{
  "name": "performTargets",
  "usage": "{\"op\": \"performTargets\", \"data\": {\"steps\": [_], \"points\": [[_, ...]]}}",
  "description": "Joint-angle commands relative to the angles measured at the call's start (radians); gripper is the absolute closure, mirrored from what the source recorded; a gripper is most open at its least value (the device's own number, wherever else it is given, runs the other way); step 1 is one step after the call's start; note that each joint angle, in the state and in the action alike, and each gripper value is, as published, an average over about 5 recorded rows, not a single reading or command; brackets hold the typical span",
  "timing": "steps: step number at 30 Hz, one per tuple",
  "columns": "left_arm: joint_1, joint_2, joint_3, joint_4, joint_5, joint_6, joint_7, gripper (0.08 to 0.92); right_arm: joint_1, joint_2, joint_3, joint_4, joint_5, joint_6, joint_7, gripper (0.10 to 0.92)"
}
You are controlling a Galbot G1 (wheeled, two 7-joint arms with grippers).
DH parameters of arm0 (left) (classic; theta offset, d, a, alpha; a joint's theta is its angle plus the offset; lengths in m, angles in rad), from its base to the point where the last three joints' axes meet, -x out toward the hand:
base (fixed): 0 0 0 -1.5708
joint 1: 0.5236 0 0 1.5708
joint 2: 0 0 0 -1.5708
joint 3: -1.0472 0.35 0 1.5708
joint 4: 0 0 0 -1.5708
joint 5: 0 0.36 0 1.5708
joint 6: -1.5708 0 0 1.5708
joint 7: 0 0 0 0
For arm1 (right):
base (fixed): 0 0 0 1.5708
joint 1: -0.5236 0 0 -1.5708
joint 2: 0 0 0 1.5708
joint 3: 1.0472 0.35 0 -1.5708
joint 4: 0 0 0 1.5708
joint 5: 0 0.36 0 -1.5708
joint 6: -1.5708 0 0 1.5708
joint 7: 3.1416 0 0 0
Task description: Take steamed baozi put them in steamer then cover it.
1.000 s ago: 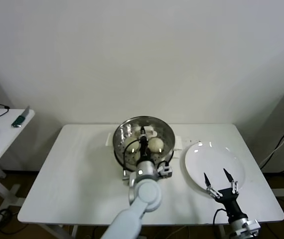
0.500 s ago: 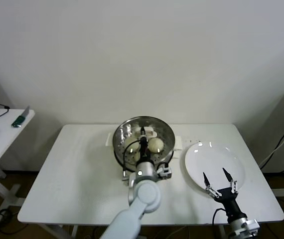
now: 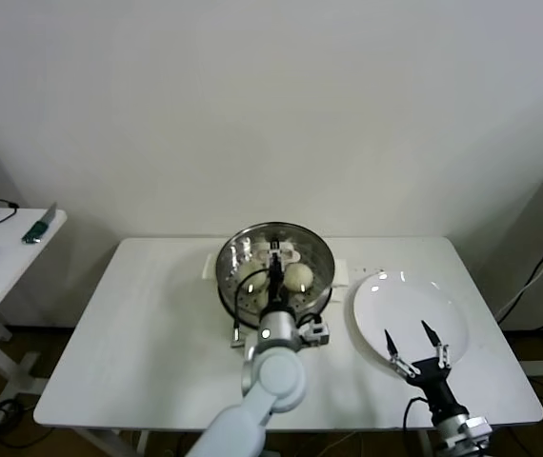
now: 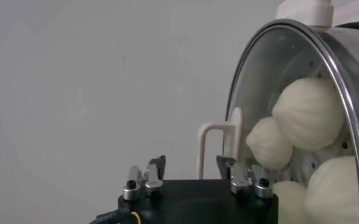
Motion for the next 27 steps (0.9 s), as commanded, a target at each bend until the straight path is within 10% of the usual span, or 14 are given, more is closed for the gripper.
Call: {"op": "performTargets", "data": {"steps": [1, 10, 22, 27], "points": [[0.046, 0.060, 0.002, -0.104, -0.024, 0.048, 0.016, 0.398, 0.002, 0.002, -0.004, -0.005, -0.003, -0.002, -0.002, 0.203], [0.090, 0.157, -0.057, -0.318, -0.335, 0.048, -0.134, 0.186, 0.005, 0.008, -0.016, 0.005, 0.035, -0.025, 0.013, 0.203], [0.255, 0.320, -0.412, -0.471, -1.190, -0.087, -0.523, 0.177, 0.012, 0.011, -0.022, 0.035, 0.044, -0.051, 0.096, 0.203], [0.369, 0.299, -0.638, -0.444, -1.523, -0.313, -0.531, 0.177, 0.021, 0.020, -0.023, 0.043, 0.048, -0.057, 0.132, 0.203]]}}
